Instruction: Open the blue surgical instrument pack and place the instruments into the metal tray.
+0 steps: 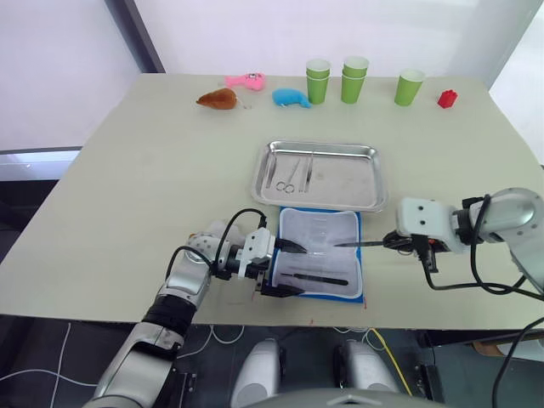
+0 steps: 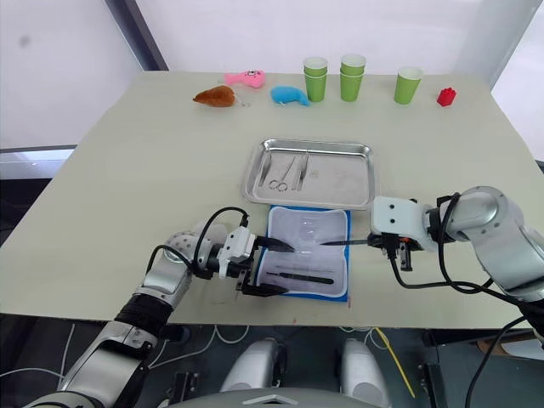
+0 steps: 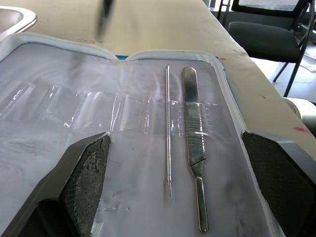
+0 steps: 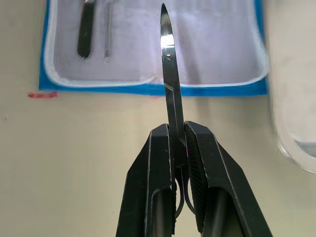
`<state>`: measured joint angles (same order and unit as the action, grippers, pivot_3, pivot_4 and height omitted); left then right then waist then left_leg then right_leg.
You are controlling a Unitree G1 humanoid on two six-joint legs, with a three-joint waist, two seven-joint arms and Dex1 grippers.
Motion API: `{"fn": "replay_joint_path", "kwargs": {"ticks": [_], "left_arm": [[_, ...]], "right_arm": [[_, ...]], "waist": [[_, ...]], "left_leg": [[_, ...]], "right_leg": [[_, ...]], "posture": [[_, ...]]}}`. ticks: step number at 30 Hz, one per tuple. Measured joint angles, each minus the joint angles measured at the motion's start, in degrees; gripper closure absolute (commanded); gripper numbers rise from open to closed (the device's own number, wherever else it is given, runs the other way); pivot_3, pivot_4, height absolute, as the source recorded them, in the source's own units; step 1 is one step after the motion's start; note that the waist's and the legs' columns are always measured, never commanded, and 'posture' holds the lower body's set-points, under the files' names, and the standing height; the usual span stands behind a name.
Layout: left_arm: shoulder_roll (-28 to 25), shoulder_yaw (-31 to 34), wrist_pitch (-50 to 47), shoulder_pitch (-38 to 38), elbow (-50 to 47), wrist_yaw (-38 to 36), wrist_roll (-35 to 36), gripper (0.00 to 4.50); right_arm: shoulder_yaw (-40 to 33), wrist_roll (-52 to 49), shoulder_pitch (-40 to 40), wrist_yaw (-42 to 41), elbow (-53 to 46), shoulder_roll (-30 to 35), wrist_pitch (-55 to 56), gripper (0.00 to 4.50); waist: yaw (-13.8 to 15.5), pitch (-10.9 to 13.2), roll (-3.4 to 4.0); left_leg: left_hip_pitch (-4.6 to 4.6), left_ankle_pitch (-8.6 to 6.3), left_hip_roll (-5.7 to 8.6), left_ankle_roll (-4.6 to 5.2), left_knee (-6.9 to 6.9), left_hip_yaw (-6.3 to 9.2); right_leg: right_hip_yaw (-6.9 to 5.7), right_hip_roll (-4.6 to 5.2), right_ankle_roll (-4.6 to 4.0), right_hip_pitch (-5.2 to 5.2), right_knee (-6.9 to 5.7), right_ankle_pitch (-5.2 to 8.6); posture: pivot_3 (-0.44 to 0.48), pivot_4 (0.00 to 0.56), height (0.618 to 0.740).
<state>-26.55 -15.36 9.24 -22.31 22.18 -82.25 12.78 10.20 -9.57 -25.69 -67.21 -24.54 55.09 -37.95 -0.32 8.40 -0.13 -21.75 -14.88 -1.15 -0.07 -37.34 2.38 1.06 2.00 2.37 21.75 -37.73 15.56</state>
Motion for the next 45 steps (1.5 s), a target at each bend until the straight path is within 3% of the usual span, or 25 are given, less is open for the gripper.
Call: {"fn": "replay_joint_path", "kwargs": {"ticks": [7, 8, 9, 13, 16, 20, 28, 45], "left_arm": [[0.1, 0.0, 0.0, 0.2, -0.1, 0.0, 0.0, 0.00], [0.0, 0.2, 0.0, 0.4, -0.1, 0.1, 0.0, 0.00], [0.3, 0.2, -0.1, 0.8, -0.5, 0.9, 0.0, 0.00], [0.3, 0.2, -0.1, 1.1, -0.7, 1.2, 0.0, 0.00], [0.4, 0.9, -0.4, 1.6, -1.2, 2.6, -0.1, 0.00], [0.8, 0.9, -1.1, 1.9, -1.9, 3.4, -0.1, 0.00], [0.9, 1.3, -1.5, 2.3, -2.4, 4.3, -0.2, 0.00], [1.1, 1.4, -1.5, 2.3, -2.3, 4.8, -0.2, 0.00]], "right_arm": [[-1.2, -2.4, -0.3, 2.9, 1.0, -3.6, -3.3, 4.40], [-2.5, -3.3, -1.2, 5.6, 1.9, -7.2, -5.5, 4.40], [-3.9, -4.7, -5.5, 15.4, 7.0, -17.9, -11.5, 4.40], [-4.3, -4.7, -7.1, 19.0, 8.5, -20.6, -13.5, 4.40], [-5.6, -3.8, -10.9, 30.1, 14.0, -31.4, -18.1, 4.40], [-5.7, -2.9, -13.5, 37.5, 18.1, -37.0, -19.7, 4.40], [-6.2, -0.2, -16.5, 47.1, 28.1, -44.6, -17.9, 4.40], [-8.7, 1.6, -22.4, 55.4, 45.5, -50.1, -15.1, 4.40]], "waist": [[0.0, 0.0, 0.07], [-0.1, 0.0, 0.04], [0.1, 0.0, 0.21], [0.1, 0.0, 0.23], [-0.4, -0.1, 0.44], [-0.1, -0.1, 0.48], [-0.3, -0.1, 0.61], [-0.4, -0.1, 0.68]], "left_leg": [[0.00, 0.00, 0.00, 0.00, 0.02, 0.00], [0.02, 0.00, -0.01, 0.00, 0.03, -0.03], [-0.01, 0.00, 0.02, 0.01, 0.03, 0.00], [-0.01, 0.00, 0.07, 0.01, 0.04, 0.02], [0.06, 0.01, 0.06, 0.02, 0.05, -0.02], [0.00, 0.01, 0.15, 0.02, 0.05, 0.05], [0.01, 0.02, 0.16, 0.03, 0.06, 0.04], [0.01, 0.02, 0.16, 0.03, 0.07, 0.06]], "right_leg": [[0.02, 0.01, -0.01, 0.00, 0.01, 0.00], [0.04, -0.01, -0.01, -0.01, 0.00, 0.00], [0.03, 0.01, -0.19, 0.00, 0.00, -0.11], [0.03, 0.00, -0.23, 0.00, 0.00, -0.13], [0.07, -0.05, -0.23, 0.01, -0.10, -0.13], [0.03, 0.00, -0.23, 0.02, -0.08, -0.14], [0.03, -0.01, -0.22, 0.02, -0.12, -0.14], [0.03, 0.00, -0.23, 0.02, -0.12, -0.14]], "posture": [[0.000, 0.150, 0.740], [0.000, 0.150, 0.740], [0.000, 0.150, 0.740], [0.000, 0.150, 0.740], [0.000, 0.150, 0.740], [0.000, 0.150, 0.740], [0.000, 0.150, 0.740], [0.000, 0.150, 0.740]]}}
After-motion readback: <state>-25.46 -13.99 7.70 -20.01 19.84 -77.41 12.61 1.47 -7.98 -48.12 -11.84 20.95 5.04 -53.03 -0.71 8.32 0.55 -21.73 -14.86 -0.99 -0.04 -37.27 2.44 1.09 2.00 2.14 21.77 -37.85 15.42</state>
